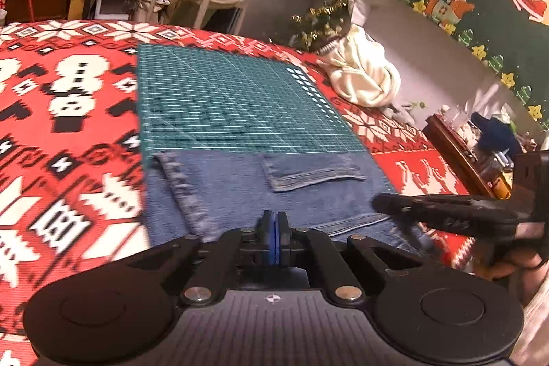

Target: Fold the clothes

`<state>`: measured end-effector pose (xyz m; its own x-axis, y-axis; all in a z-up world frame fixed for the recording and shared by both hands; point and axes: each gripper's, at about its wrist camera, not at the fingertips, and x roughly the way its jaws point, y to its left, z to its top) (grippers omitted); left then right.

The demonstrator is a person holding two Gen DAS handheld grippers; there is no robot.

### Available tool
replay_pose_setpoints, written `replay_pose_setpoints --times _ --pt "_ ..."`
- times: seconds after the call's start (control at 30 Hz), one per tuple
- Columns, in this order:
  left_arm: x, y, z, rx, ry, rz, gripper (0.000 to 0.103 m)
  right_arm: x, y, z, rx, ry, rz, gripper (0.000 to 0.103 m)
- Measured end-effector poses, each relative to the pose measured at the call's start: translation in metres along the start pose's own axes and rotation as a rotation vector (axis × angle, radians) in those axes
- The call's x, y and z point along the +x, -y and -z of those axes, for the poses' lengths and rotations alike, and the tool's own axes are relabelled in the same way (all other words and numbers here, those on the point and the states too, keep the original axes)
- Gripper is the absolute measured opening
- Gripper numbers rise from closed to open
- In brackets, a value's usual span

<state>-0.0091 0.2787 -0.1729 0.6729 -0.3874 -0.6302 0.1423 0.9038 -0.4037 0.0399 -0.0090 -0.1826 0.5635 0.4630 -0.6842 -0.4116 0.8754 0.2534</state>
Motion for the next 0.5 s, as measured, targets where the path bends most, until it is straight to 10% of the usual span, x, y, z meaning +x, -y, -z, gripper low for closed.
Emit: replay_pose_setpoints --times 0.23,0.5 --pt "-0.027 0.001 -0.006 -0.054 0.043 0.033 0.002 -0.035 -0.005 -0.003 0.002 0.055 -0.014 0.004" --pt "0.002 0.035 0.020 0.106 -0.058 0.030 0.003 -0.006 -0.067 0.016 -0.144 -0.041 -0.086 0.003"
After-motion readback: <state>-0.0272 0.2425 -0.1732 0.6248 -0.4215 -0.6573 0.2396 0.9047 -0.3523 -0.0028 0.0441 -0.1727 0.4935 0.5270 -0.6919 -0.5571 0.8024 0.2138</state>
